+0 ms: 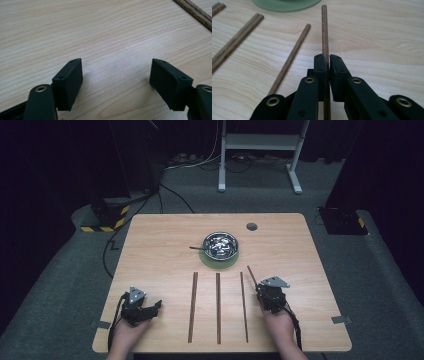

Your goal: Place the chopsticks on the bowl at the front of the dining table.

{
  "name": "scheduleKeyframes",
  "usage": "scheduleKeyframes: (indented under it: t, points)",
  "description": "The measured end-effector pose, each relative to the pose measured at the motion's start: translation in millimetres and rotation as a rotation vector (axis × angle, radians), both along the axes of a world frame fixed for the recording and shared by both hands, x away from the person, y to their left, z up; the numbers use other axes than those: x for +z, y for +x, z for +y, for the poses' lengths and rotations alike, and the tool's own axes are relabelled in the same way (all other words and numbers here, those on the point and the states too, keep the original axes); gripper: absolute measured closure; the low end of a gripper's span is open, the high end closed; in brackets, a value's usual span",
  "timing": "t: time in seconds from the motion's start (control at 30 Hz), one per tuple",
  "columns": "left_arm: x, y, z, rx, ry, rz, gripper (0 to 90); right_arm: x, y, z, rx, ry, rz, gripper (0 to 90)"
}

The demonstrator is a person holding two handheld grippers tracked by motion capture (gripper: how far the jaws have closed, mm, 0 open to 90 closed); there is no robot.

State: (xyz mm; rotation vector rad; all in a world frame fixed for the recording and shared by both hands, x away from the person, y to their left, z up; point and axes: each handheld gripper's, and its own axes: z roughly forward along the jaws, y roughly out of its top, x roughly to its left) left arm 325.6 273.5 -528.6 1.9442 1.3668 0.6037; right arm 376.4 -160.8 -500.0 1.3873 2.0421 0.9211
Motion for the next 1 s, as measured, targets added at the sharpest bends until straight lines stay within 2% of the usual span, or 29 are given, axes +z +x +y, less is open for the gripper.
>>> scheduleKeyframes:
  t: [0.13, 0.3, 0.4, 0.57, 0.83, 1.0]
  points:
    - [0.0, 0.0, 0.0, 0.000, 0.000, 0.000, 26.7, 8.2, 0.7, 4.9, 0.007, 0.016, -0.029, 84.4]
    - [0.0, 0.0, 0.2, -0.002, 0.001, 0.000, 26.5, 15.7, 2.3, 9.3, 0.016, 0.028, -0.041, 84.4]
    - [0.0, -0.1, 0.3, -0.005, 0.001, 0.000, 26.6, 22.4, 5.6, 13.9, 0.019, 0.042, -0.070, 84.5]
    - [0.0, -0.1, 0.3, -0.005, 0.001, 0.000, 26.6, 30.3, 11.2, 21.2, 0.028, 0.049, -0.086, 84.4]
    - [0.0, -0.1, 0.3, -0.005, 0.001, 0.000, 26.6, 34.9, 22.4, 34.7, 0.041, 0.046, -0.100, 84.4]
    - [0.1, -0.1, 0.3, -0.005, 0.002, 0.001, 26.5, 35.1, 32.3, 41.3, 0.042, 0.057, -0.094, 84.4]
